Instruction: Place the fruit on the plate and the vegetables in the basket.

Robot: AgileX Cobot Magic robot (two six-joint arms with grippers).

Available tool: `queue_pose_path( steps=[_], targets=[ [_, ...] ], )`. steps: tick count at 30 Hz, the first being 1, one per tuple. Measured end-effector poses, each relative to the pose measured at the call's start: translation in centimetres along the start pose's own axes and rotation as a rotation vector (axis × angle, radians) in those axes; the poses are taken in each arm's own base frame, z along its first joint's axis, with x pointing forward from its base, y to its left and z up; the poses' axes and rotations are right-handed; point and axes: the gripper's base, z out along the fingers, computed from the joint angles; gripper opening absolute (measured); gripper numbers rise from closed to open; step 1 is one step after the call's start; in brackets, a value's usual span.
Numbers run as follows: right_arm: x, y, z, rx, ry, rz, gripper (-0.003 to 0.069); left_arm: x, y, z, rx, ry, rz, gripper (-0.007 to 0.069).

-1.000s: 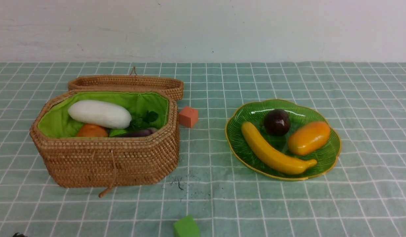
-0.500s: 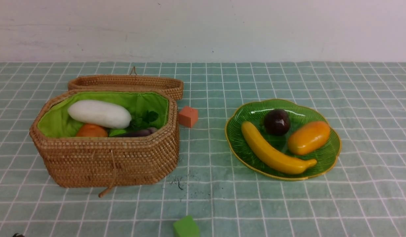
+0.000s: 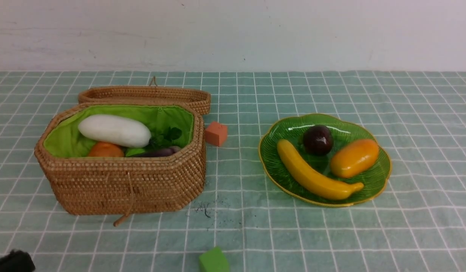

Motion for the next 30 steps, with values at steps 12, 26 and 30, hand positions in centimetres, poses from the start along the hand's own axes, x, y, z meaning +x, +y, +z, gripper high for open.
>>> queue_pose_path(
  steps=[12, 26, 30],
  targets=[
    [0.0, 0.0, 0.0, 0.000, -0.001, 0.000, 0.0036, 6.9, 3.2, 0.3, -0.377, 0.080, -0.067, -0.0013],
    [0.0, 0.0, 0.0, 0.000, -0.001, 0.001, 0.0054, 7.9, 3.3, 0.2, -0.390, 0.177, -0.086, -0.0013],
    [0.0, 0.0, 0.0, 0.000, -0.001, 0.001, 0.0056, 7.9, 3.3, 0.2, -0.390, 0.176, -0.086, -0.0013]
  ],
)
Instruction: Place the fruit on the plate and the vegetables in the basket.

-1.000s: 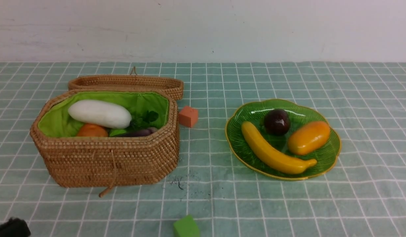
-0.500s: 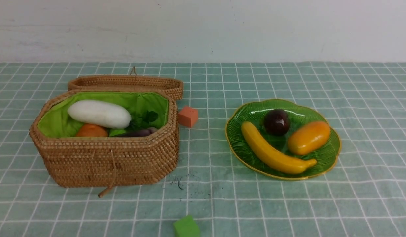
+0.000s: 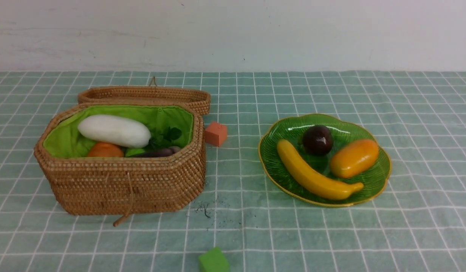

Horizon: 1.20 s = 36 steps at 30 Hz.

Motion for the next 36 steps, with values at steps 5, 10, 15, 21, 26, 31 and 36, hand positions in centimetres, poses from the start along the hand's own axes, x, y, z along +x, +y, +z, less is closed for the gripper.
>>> queue_pose_path(
  steps=[5, 10, 15, 21, 26, 31, 36],
  targets=[
    [0.00, 0.00, 0.00, 0.000, 0.000, 0.000, 0.0059, -0.02, 0.00, 0.00, 0.000, -0.002, 0.000, -0.0013],
    [0.00, 0.01, 0.00, -0.001, 0.000, 0.002, 0.0067, -0.02, 0.00, 0.00, 0.000, -0.002, 0.000, -0.0013],
    [0.00, 0.01, 0.00, -0.001, 0.000, 0.002, 0.0074, -0.02, 0.00, 0.00, 0.000, -0.002, 0.000, -0.0013],
    [0.00, 0.01, 0.00, -0.001, 0.000, 0.003, 0.0085, -0.02, 0.00, 0.00, 0.000, -0.002, 0.000, -0.0013],
    [0.00, 0.01, 0.00, -0.001, 0.000, 0.003, 0.0091, -0.02, 0.00, 0.00, 0.000, -0.002, 0.000, -0.0013],
    [0.00, 0.01, 0.00, -0.001, 0.000, 0.003, 0.0097, -0.02, 0.00, 0.00, 0.000, -0.002, 0.000, -0.0013],
    [0.00, 0.01, 0.00, -0.001, 0.000, 0.003, 0.0103, -0.02, 0.00, 0.00, 0.000, -0.002, 0.000, -0.0013]
  ],
)
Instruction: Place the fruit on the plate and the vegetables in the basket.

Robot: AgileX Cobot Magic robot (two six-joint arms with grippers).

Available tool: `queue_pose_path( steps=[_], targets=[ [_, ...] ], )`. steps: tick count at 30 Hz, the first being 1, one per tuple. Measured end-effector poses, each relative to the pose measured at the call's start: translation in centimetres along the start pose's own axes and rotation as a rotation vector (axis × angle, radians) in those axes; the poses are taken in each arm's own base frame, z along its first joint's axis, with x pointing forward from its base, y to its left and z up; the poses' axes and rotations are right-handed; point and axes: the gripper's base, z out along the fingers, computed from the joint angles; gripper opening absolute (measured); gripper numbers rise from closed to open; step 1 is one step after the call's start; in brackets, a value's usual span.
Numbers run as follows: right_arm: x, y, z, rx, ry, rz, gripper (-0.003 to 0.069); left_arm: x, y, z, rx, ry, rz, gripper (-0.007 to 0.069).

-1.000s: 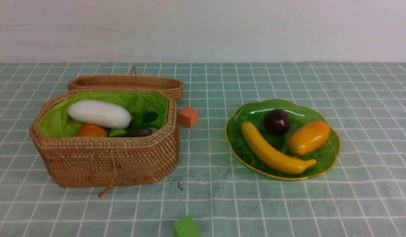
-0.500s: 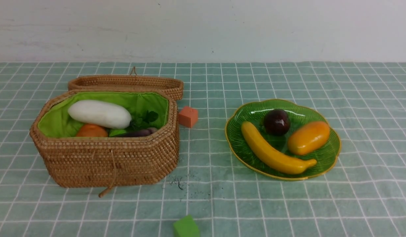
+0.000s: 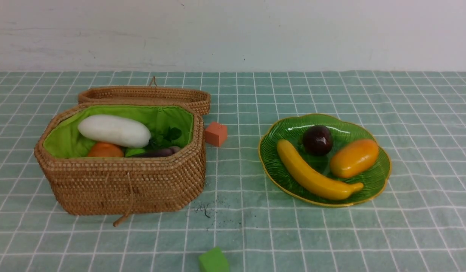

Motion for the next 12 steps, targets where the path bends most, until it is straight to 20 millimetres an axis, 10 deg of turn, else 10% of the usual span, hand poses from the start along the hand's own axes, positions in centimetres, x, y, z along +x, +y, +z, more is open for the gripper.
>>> queue_pose_path(
  steps=[12],
  targets=[
    [0.00, 0.00, 0.00, 0.000, 0.000, 0.000, 0.0116, 0.00, 0.00, 0.00, 0.000, 0.000, 0.000, -0.0002]
  ],
)
